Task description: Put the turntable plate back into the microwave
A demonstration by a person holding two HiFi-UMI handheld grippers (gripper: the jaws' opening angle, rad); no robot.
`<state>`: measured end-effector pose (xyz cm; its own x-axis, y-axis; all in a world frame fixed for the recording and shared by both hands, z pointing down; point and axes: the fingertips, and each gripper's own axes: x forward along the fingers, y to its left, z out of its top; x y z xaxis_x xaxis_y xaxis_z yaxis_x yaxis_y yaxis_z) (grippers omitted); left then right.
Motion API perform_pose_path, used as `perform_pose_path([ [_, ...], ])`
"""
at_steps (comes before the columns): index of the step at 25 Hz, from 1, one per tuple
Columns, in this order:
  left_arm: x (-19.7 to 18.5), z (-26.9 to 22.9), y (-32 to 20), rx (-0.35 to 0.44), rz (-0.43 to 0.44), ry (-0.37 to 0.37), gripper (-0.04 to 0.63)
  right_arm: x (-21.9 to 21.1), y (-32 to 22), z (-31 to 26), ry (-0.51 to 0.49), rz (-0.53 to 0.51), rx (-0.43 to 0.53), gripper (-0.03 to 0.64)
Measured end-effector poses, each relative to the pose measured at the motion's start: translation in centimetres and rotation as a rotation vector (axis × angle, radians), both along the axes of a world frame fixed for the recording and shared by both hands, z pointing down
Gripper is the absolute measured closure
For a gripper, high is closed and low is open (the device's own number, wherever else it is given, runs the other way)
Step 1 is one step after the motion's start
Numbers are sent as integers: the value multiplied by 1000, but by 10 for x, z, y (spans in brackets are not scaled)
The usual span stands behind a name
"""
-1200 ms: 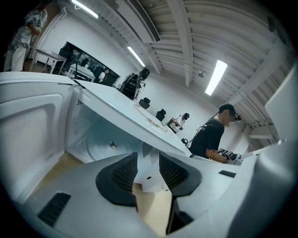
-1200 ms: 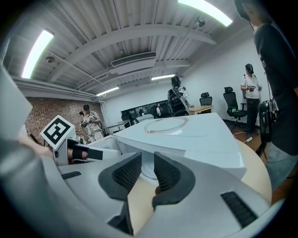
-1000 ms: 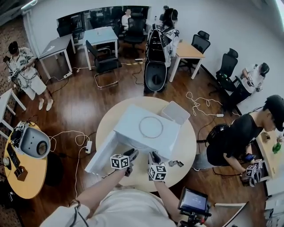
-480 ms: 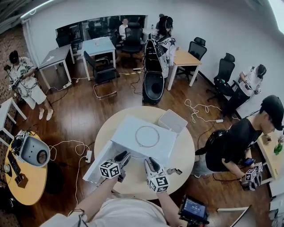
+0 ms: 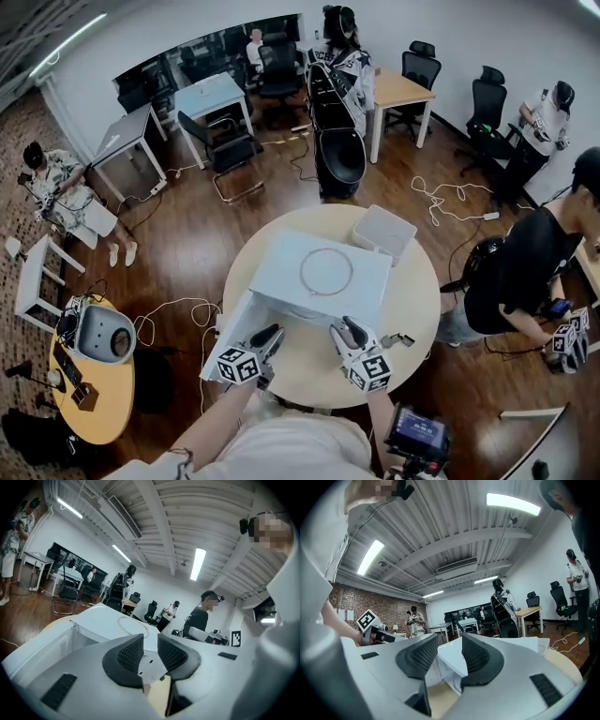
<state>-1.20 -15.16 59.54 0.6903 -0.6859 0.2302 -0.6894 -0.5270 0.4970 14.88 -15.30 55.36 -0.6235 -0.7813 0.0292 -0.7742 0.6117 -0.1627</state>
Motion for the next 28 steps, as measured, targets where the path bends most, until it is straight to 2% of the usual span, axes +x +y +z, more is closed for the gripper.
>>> perform_pose_path([
  [2, -3, 3, 6, -4, 26, -10, 510, 6, 2, 6, -24, 9, -18, 480],
  [5, -1, 0, 16, -7, 84, 28, 586, 11, 7, 15, -26, 16, -35, 480],
  [8, 9, 2, 23, 2, 130, 26, 586, 17, 10, 22, -19, 28, -43, 480],
  [15, 22, 10, 20, -8, 141, -8, 586, 19, 6, 28, -10, 46, -52, 480],
  [18, 30, 0, 18, 21, 173, 15, 586, 19, 5, 29, 5, 47, -64, 480],
  [22, 36, -8, 16, 30, 171, 50, 586, 17, 7, 29, 36, 51, -73, 480],
  [25, 39, -15, 24, 39, 240, 68, 586, 17, 6, 26, 52, 93, -82, 480],
  [28, 33, -29, 42, 89, 324, 83, 586, 11, 11, 24, 51, 138, -97, 480],
])
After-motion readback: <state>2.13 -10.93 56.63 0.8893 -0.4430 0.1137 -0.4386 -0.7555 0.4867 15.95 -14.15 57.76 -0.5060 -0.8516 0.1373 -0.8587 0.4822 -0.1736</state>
